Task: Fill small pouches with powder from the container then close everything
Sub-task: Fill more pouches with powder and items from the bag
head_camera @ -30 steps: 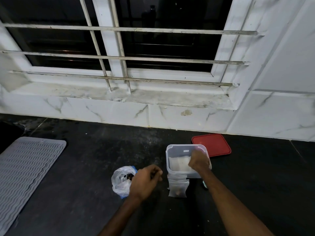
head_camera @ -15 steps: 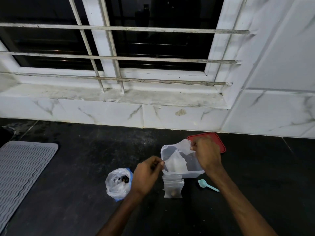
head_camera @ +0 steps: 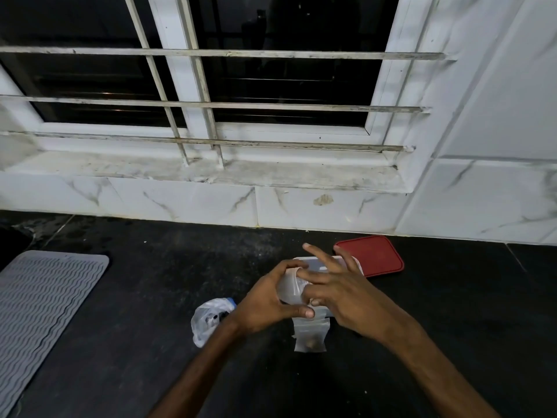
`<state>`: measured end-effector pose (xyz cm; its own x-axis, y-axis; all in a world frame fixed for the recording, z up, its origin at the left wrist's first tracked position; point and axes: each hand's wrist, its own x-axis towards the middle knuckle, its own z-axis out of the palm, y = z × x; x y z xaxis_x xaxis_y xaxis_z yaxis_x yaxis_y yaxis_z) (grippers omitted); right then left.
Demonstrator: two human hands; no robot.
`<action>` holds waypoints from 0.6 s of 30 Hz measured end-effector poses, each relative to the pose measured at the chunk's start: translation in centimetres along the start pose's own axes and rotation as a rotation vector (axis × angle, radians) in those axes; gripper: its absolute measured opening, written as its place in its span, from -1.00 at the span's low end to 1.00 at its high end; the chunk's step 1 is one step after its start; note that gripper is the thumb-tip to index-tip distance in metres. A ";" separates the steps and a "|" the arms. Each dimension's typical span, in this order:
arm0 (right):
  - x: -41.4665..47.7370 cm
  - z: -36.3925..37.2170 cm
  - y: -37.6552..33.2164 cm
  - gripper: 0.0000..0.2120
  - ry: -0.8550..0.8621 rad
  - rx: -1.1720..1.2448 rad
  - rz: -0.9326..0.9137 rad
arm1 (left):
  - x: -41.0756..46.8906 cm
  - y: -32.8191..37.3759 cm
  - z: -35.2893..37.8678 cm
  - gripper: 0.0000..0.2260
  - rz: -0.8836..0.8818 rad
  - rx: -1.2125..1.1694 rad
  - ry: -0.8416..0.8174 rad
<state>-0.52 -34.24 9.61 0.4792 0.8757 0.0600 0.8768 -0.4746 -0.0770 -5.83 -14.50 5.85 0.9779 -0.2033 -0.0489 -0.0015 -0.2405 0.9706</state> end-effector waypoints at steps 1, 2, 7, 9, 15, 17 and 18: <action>0.1 -0.4 -0.4 -0.62 -0.031 0.013 0.005 | 0.0 -0.1 0.0 -0.39 0.011 0.007 0.025; 0.3 -0.6 -0.8 -0.58 -0.070 0.037 0.033 | -0.1 -0.3 0.2 -0.46 0.020 0.033 0.054; 0.4 -0.5 -2.8 -0.70 -0.046 0.307 0.220 | -0.4 -1.1 1.4 -0.64 0.084 0.294 0.268; 0.7 -0.5 -3.8 -0.72 -0.065 0.403 0.219 | -0.6 -1.2 2.1 -0.71 0.140 0.341 0.352; 0.4 -1.0 -3.7 -0.57 -0.199 0.401 0.219 | -1.4 -1.7 2.6 -0.61 0.122 0.313 0.326; 0.3 -1.3 -3.4 -0.63 -0.249 0.347 0.193 | -1.6 -2.0 2.4 -0.51 0.110 0.357 0.162; 0.3 -1.3 -3.2 -0.64 -0.287 0.351 0.190 | -1.7 -2.2 2.4 -0.48 0.097 0.364 0.106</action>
<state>-3.15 -32.58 11.21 0.5560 0.7892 -0.2609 0.6852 -0.6129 -0.3935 -8.04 -15.87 3.21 0.9857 -0.1474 0.0817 -0.1503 -0.5495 0.8218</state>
